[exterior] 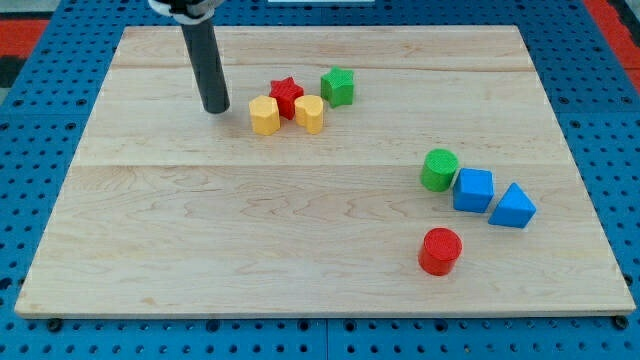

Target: Slide yellow hexagon a bit right

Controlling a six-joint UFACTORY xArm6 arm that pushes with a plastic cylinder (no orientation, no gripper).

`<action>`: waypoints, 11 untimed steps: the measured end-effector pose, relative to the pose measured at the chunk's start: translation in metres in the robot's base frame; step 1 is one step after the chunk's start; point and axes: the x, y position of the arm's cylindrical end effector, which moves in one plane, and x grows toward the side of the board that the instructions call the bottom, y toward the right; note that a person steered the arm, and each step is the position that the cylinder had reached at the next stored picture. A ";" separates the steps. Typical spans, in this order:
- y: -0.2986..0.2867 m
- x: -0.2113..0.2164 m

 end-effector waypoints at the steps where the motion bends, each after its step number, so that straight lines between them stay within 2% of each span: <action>1: 0.009 0.012; 3: 0.033 0.013; 6: 0.038 0.030; 7: 0.010 0.024; 8: 0.009 0.018; 11: 0.047 0.001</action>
